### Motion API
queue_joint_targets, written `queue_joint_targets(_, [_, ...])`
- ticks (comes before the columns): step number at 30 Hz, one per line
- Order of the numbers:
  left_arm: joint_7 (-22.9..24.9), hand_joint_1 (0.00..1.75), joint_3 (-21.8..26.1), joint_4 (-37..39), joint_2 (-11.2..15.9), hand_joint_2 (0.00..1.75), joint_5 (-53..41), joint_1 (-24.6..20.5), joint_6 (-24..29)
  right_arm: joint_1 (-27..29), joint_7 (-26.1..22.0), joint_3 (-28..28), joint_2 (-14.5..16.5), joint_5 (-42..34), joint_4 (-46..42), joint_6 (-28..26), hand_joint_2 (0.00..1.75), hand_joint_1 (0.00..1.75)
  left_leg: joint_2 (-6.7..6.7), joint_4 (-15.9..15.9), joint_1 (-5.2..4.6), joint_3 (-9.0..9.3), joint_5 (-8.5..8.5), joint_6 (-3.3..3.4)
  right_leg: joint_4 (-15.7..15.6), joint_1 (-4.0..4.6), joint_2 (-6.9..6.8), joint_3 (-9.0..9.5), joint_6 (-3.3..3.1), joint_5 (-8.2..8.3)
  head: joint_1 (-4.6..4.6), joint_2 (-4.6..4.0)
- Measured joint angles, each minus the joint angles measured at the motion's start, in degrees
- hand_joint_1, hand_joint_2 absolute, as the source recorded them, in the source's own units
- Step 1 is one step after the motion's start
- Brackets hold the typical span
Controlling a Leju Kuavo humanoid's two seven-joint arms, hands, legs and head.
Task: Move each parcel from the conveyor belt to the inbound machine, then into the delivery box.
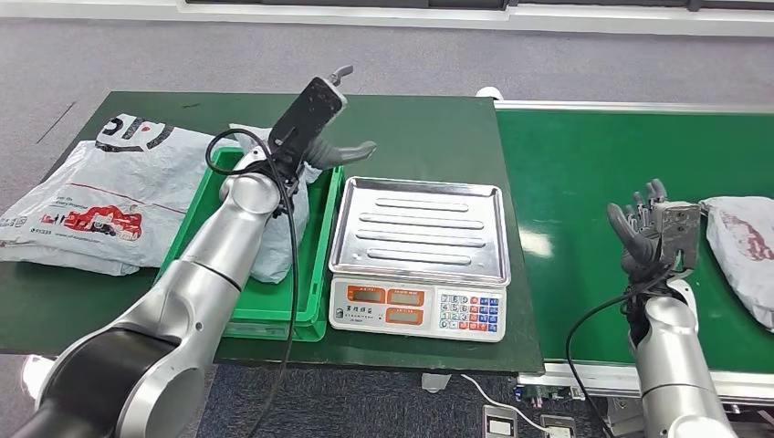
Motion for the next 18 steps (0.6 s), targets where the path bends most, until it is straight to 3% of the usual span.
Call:
queue_joint_targets(4, [-0.3, 0.00, 0.0, 0.2, -1.0, 1.75, 2.4, 0.1, -1.1, -0.1, -0.3, 0.0, 0.1, 0.8, 0.1, -0.3, 0.00, 0.00, -0.02, 0.0, 0.01, 0.01, 0.00, 0.00, 0.0, 0.01, -0.02, -0.01, 0.00, 0.00, 0.00, 0.00])
queue_joint_targets(5, [-0.6, 0.00, 0.0, 0.3, -1.5, 1.75, 3.2, 0.3, -1.3, -0.1, -0.6, 0.0, 0.1, 1.3, 0.1, -0.4, 0.00, 0.00, -0.03, 0.0, 0.01, 0.00, 0.00, 0.00, 0.0, 0.01, -0.03, -0.01, 0.00, 0.00, 0.00, 0.00])
queue_joint_targets(9, [-1.1, 0.00, -2.4, 0.3, -3.4, 1.75, 11.3, 1.8, -0.2, 0.6, -1.8, 1.0, 1.0, 4.2, -1.5, -0.5, 1.75, 0.00, -0.03, 0.0, 0.01, 0.00, -0.01, 0.00, 0.0, 0.01, -0.04, -0.01, 0.00, -0.01, 0.00, 0.00])
queue_joint_targets(18, [-0.2, 0.00, -13.1, 0.5, -4.8, 1.75, 25.7, 4.1, 2.2, 0.5, -0.8, 6.5, 3.8, 11.4, -4.1, -1.9, 1.75, 0.00, 0.01, 0.0, 0.01, 0.00, 0.00, 0.01, 0.0, 0.02, 0.00, -0.01, 0.00, 0.00, 0.00, 0.00])
